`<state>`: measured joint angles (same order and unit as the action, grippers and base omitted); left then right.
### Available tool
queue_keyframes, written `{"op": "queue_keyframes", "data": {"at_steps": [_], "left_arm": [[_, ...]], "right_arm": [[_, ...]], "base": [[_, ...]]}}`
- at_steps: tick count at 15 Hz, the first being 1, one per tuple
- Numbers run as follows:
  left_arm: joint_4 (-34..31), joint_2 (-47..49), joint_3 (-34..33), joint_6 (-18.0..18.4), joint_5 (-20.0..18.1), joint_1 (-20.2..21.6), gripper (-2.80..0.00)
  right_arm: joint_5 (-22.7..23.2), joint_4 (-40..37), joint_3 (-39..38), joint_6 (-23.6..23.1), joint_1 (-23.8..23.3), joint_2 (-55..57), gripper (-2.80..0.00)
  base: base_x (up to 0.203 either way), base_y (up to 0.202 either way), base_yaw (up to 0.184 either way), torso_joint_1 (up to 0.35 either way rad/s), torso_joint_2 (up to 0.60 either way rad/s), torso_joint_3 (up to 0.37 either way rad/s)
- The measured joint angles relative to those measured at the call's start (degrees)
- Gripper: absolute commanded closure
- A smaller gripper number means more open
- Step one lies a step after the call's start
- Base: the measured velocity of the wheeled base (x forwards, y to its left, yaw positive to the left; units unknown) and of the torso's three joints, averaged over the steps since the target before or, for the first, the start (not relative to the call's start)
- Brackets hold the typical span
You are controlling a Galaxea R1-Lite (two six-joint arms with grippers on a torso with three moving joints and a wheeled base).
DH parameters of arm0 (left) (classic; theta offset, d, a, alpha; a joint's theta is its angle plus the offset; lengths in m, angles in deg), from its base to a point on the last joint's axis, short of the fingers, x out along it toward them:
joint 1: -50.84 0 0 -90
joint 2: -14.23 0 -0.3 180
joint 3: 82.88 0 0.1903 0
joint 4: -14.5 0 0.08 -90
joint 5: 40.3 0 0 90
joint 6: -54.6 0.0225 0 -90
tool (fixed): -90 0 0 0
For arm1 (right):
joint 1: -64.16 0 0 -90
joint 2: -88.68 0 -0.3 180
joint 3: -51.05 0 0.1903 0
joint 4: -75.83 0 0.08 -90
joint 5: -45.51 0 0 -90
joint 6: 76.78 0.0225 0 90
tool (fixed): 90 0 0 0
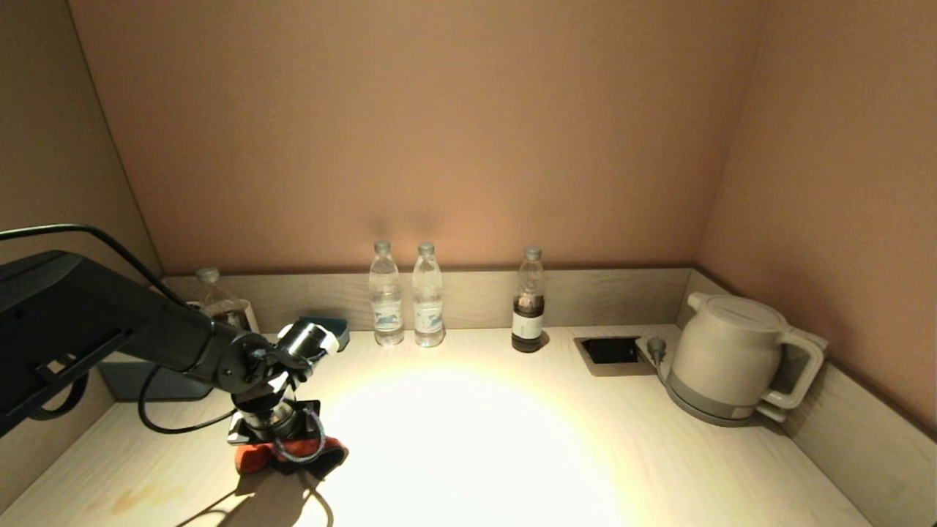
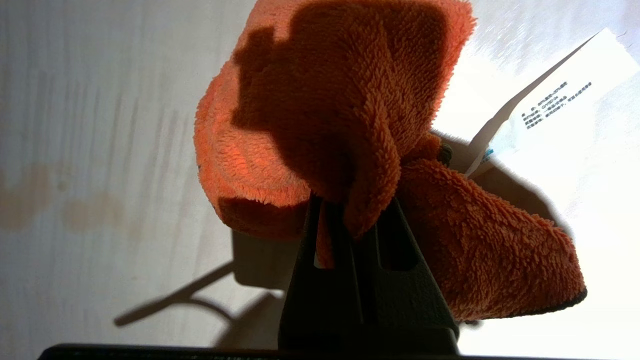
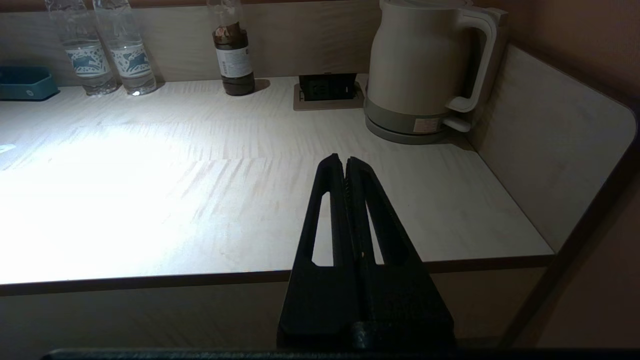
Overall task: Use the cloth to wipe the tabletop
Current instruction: Sweep the stains on the table
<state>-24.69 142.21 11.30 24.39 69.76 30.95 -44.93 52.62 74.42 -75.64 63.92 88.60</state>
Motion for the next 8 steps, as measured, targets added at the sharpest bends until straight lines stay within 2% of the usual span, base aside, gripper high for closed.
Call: {"op": "queue_keyframes", "data": {"at_steps": [4,8], "left_arm": [[9.0,-4.9,-12.7,1.4,-3.3,2.7,0.0],[20.0,-8.2,-22.5,6.6,-8.4,7.6,0.0]], "right_arm": [[0.0,0.0,0.0,0.0,0.0,0.0,0.0],[0.0,0.0,0.0,0.0,0.0,0.0,0.0]], "base": [[0.0,0.0,0.0,0.0,0.0,0.0],[0.0,0.0,0.0,0.0,0.0,0.0]]}}
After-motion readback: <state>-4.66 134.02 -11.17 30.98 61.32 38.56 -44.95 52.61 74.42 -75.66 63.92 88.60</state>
